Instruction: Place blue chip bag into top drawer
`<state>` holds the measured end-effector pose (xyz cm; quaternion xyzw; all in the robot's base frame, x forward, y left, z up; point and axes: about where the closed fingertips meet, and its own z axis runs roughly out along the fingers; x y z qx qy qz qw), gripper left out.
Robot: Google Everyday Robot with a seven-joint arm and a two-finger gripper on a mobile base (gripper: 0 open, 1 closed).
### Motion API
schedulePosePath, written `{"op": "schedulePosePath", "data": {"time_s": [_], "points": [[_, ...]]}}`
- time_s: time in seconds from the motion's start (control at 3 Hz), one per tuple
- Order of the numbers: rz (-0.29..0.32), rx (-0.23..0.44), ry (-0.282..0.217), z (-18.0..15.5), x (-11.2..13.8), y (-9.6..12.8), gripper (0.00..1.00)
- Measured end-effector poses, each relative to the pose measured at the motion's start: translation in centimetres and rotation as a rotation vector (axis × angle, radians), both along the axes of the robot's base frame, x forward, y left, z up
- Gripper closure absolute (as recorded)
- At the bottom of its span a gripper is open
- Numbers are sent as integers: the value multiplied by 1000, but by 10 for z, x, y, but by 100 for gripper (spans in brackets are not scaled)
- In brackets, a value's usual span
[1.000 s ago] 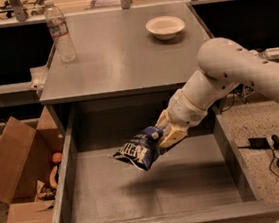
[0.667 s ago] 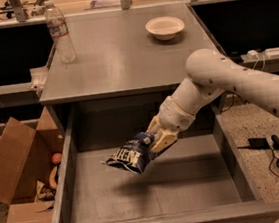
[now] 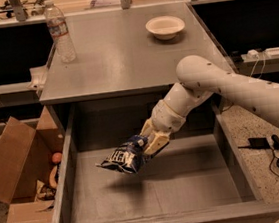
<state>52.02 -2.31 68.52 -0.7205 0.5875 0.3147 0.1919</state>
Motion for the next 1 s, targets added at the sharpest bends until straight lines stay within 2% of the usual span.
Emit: {"op": "schedulePosePath", "data": {"time_s": [0.67,1.0], "points": [[13,39,7,-1,1,3,5],[6,74,-26,15,-3,-3,0]]}}
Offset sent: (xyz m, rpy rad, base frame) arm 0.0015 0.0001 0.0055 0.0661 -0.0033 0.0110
